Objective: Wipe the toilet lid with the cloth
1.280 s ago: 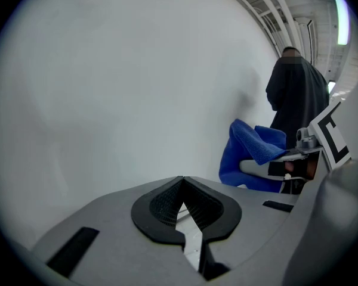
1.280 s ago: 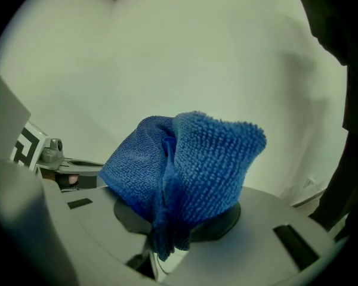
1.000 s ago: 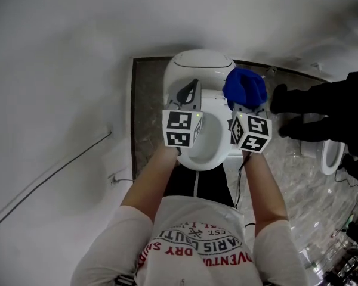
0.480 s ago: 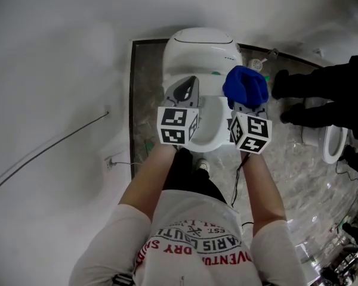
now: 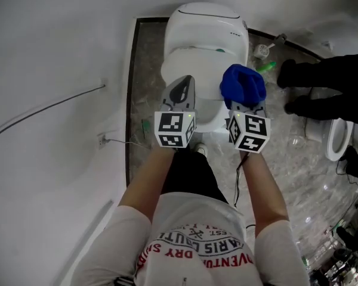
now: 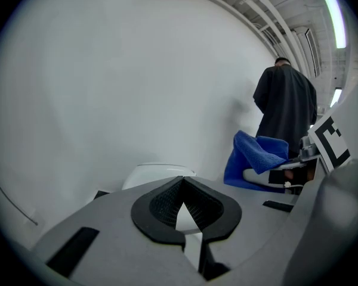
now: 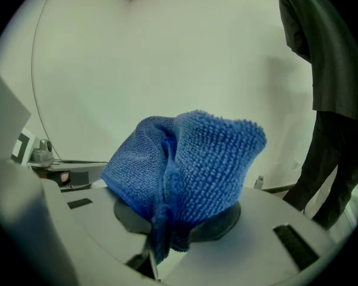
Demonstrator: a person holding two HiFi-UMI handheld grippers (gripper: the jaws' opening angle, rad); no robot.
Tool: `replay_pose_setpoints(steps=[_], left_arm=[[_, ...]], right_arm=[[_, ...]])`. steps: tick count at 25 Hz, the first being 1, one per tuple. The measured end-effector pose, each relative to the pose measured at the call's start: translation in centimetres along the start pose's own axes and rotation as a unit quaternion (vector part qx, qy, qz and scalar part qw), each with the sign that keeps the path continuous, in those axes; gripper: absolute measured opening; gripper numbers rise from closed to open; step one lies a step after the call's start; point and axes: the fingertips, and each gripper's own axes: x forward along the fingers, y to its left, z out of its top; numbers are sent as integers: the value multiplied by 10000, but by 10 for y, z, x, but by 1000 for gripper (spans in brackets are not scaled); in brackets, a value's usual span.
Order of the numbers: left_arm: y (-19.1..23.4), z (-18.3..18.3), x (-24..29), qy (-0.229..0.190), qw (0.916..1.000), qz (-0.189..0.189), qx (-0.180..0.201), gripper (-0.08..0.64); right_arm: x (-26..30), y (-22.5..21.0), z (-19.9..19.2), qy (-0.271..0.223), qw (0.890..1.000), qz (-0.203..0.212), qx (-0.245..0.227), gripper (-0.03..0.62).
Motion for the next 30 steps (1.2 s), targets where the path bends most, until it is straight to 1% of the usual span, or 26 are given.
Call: replay_pose_setpoints(steps=[3, 8, 14, 21, 27, 30], left_arm=[[2, -27, -14, 126, 9998, 134, -65, 6], [6, -69, -31, 300, 9988, 264, -268, 8], [5, -119, -51, 607, 9966, 409, -372, 7], [7, -179, -58, 1081, 9921, 479, -418, 7], [6, -228, -60, 1354, 9874, 575, -589, 8], [8, -252, -60, 1475, 9853, 614, -607, 6]], right_arm=[[-9, 9, -29, 162, 9998, 69, 9, 94], [-19, 20, -62, 195, 9997, 140, 25, 94], [-29, 31, -109, 531, 9982, 254, 65, 94], [-29, 35, -161, 832, 9959, 311, 153, 94], [-25, 35, -207, 1061, 9932, 425, 219, 94], [-23, 36, -230, 1148, 9921, 443, 235, 94]])
